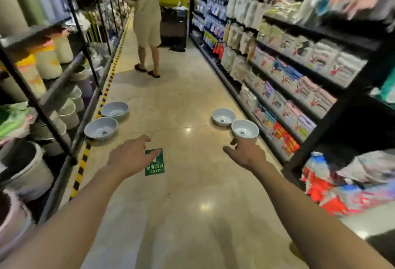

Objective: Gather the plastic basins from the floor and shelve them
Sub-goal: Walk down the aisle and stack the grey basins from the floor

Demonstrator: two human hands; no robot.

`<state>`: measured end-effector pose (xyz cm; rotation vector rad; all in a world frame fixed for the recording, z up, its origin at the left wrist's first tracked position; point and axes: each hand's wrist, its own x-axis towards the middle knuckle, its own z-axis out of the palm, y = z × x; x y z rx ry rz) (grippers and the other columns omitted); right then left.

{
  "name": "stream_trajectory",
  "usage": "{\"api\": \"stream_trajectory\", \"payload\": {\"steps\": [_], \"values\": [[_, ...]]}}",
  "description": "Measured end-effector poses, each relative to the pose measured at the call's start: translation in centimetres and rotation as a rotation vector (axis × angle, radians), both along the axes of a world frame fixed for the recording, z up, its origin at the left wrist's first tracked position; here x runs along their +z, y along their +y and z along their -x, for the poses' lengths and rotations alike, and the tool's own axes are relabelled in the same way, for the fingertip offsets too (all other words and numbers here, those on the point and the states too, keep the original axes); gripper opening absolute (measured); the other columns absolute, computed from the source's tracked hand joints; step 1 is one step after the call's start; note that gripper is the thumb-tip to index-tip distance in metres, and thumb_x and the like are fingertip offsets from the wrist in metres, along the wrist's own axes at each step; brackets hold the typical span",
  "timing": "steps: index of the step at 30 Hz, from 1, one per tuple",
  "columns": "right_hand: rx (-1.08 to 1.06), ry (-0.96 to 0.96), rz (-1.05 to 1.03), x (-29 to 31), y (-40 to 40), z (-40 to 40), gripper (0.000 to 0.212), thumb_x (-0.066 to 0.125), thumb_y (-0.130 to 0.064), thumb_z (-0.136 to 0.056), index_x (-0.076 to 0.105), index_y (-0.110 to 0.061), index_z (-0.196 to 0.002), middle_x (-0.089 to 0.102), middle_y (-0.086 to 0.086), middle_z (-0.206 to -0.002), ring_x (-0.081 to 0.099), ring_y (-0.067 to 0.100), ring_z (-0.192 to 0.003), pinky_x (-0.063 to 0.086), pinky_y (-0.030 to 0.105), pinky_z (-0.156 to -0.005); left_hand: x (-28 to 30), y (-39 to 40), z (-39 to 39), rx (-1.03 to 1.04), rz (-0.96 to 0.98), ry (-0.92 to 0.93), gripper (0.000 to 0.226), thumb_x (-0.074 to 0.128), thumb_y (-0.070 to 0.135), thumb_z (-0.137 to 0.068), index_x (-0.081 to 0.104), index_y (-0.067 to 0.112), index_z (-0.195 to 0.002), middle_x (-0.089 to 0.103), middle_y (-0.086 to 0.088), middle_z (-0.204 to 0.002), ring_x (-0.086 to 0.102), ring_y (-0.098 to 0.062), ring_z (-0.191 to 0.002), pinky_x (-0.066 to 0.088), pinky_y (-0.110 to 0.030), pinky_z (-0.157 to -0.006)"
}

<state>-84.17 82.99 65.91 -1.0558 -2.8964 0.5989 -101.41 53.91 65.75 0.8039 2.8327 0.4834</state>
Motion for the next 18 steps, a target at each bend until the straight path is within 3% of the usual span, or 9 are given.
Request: {"api": "stream_trajectory", "payload": {"steps": [5,11,18], "values": [[-0.156,-0.053,0.014,0.0,8.7,-1.2,0.057,0.056,-0.059,-0.092,0.059,-0.018,-0.133,0.065,0.006,-0.13,0.062,0.029,-0.114,0.051,0.041,-0.09,0.2,11.5,2.6,-0.158,-0.046,-0.019,0.065,0.046,0.072,-0.086,0.049,0.033,-0.138,0.066,0.003,-0.128,0.06,-0.027,-0.117,0.048,-0.041,-0.091],[-0.276,-0.087,0.044,-1.9,15.2,2.6,0.06,0.053,-0.062,-0.091,0.059,-0.02,-0.134,0.067,0.003,-0.128,0.061,0.025,-0.116,0.048,0.038,-0.085,-1.2,21.8,8.7,-0.267,-0.038,-0.056,0.062,0.05,0.067,-0.09,0.049,0.031,-0.14,0.063,0.003,-0.132,0.056,-0.028,-0.122,0.044,-0.043,-0.095],[-0.491,-0.044,0.12,-3.0,22.3,10.1,0.052,0.056,-0.06,-0.09,0.062,-0.021,-0.125,0.068,0.003,-0.122,0.064,0.024,-0.108,0.052,0.049,-0.095,-3.2,32.5,19.9,-0.34,-0.027,-0.056,0.056,0.049,0.064,-0.091,0.054,0.03,-0.136,0.068,0.003,-0.121,0.063,-0.025,-0.112,0.049,-0.038,-0.088]]}}
